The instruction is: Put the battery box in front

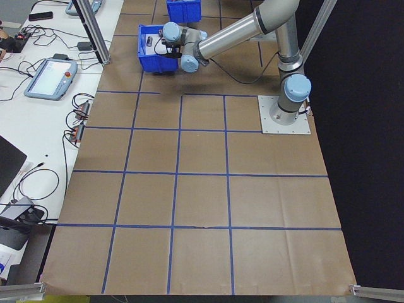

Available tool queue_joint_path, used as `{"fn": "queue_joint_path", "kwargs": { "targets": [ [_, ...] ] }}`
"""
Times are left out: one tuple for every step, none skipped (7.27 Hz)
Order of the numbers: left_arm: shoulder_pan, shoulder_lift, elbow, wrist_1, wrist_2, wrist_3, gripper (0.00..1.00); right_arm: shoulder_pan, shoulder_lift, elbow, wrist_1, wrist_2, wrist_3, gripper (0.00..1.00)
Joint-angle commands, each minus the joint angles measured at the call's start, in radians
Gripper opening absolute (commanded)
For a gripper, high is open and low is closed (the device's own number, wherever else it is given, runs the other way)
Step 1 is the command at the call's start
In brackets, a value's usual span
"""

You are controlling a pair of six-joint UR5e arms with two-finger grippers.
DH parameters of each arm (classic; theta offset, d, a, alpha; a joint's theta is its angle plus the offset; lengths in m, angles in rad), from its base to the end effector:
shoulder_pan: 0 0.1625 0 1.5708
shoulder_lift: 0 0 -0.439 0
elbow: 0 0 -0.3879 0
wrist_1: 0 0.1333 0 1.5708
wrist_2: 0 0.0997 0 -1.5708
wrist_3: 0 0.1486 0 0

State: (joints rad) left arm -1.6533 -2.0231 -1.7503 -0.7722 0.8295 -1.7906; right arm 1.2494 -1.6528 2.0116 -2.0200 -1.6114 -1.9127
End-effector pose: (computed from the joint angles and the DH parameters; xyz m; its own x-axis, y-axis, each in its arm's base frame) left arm -0.2841 -0.6000 0.2367 0.0790 -0.9967 0.0168 -0.7261 -0.0459 0.6860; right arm -0.0182 -0.4576 0.3249 0.0211 -0.9972 0.0715 -0.9975 -0.0162 0.0684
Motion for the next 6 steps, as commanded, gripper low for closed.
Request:
{"fn": "queue_joint_path", "kwargs": {
  "targets": [
    [-0.008, -0.061, 0.053, 0.002, -0.003, 0.002, 0.00, -0.001, -0.041, 0.056, -0.002, -0.001, 0.001, 0.04],
    [-0.011, -0.065, 0.042, 0.002, -0.006, 0.010, 0.00, 0.001, -0.065, 0.082, -0.002, -0.002, 0.003, 0.04],
    [-0.013, -0.068, 0.037, -0.004, -0.006, 0.010, 0.21, 0.001, -0.080, 0.108, -0.002, -0.002, 0.006, 0.04],
    [-0.011, -0.066, 0.041, -0.016, 0.011, -0.004, 0.86, 0.001, -0.103, 0.125, 0.006, -0.002, 0.008, 0.04],
    [-0.010, -0.052, 0.044, -0.033, 0.019, -0.013, 0.98, 0.002, -0.142, 0.151, 0.018, -0.002, 0.008, 0.04],
    [-0.006, -0.023, 0.060, -0.074, 0.016, -0.033, 0.98, 0.004, -0.186, 0.195, 0.018, -0.002, 0.009, 0.04]
  ]
}}
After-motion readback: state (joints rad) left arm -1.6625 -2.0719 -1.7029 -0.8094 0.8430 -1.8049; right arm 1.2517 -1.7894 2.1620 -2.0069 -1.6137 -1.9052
